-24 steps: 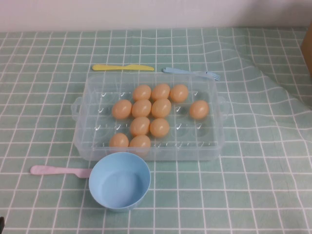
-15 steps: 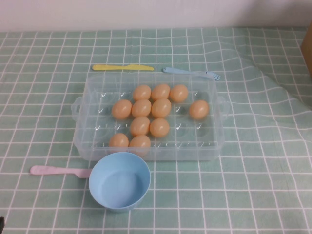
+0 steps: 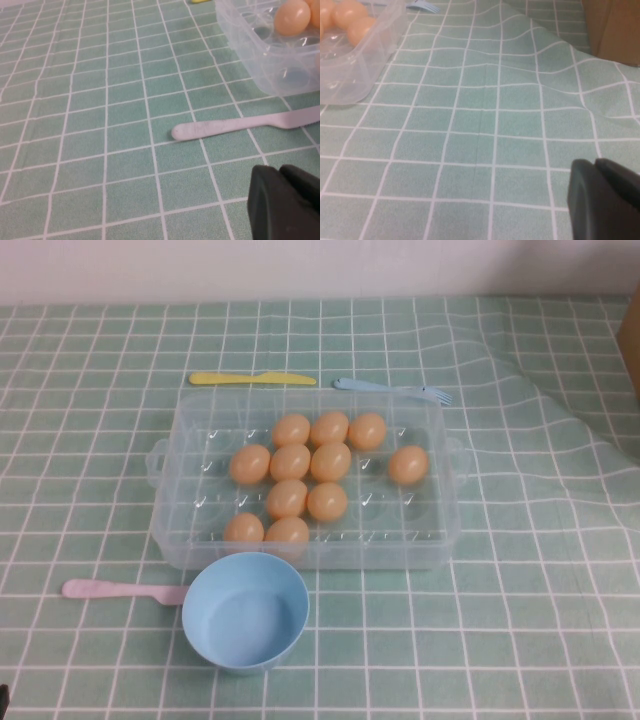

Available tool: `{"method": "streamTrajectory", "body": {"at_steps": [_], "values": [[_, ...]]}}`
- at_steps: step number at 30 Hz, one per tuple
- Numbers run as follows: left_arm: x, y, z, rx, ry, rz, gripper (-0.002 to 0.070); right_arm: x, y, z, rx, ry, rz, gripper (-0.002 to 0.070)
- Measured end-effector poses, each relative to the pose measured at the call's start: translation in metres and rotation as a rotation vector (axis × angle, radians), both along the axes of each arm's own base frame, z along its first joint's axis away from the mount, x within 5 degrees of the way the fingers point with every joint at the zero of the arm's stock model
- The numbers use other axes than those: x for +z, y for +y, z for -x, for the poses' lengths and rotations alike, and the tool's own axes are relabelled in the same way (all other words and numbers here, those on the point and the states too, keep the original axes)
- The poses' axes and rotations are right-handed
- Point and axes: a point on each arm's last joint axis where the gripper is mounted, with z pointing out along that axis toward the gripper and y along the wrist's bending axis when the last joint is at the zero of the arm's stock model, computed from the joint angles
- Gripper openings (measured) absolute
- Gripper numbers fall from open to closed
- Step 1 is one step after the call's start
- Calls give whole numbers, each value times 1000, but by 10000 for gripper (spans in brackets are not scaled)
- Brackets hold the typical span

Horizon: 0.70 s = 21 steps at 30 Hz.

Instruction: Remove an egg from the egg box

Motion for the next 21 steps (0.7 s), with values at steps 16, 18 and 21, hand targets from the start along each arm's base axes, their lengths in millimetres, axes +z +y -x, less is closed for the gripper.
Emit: {"method": "streamTrajectory", "body": {"at_steps": [16,18,21], "values": [[4,-3,-1,-2,-34,93,-4,0,0,0,0,0,0,-17],[7,-4,-1,-2,-57,179,-4,0,0,0,0,0,0,-17],[12,-6,-2,4,-92,297,-4,0,0,0,0,0,0,-17]]}}
